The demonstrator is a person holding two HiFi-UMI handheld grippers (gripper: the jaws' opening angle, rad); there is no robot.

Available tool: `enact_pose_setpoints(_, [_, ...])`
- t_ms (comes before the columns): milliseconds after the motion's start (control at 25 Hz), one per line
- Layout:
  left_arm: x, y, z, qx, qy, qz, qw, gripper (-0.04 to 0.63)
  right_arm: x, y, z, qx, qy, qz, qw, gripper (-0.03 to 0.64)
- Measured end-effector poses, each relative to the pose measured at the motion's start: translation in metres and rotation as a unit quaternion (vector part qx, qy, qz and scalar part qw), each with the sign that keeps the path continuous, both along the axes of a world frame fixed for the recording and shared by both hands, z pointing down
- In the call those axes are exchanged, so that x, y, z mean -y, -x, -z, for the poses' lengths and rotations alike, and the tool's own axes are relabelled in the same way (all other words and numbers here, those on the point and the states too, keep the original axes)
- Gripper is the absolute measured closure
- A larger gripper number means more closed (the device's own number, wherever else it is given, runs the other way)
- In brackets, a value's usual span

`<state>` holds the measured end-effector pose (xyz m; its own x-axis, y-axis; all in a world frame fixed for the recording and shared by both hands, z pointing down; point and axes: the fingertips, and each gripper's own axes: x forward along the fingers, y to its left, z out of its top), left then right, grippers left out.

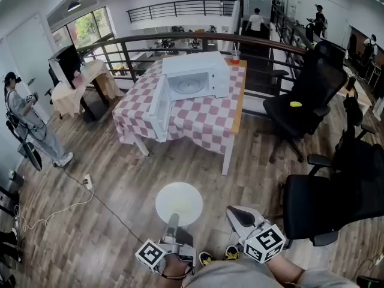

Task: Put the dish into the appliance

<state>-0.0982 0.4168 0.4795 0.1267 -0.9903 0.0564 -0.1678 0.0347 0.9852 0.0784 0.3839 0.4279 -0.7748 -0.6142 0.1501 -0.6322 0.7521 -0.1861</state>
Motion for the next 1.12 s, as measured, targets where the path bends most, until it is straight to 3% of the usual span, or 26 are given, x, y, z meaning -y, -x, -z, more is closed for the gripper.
enact_pose_setpoints(600, [-0.027,0.038,0.005,-0.004,-0.009,-0.001,1.0000,0.566,-0.032,0.045,-0.004,-0.032,-0.002,0.023,0.999,0.618])
enact_pose_setpoints(1120, [-0.010,0.049,0.001,0.002,-0.016,0.005,0.9999,0.566,-0.014,0.052,-0.017,-0.014,0.002,0.020,1.000,0.618])
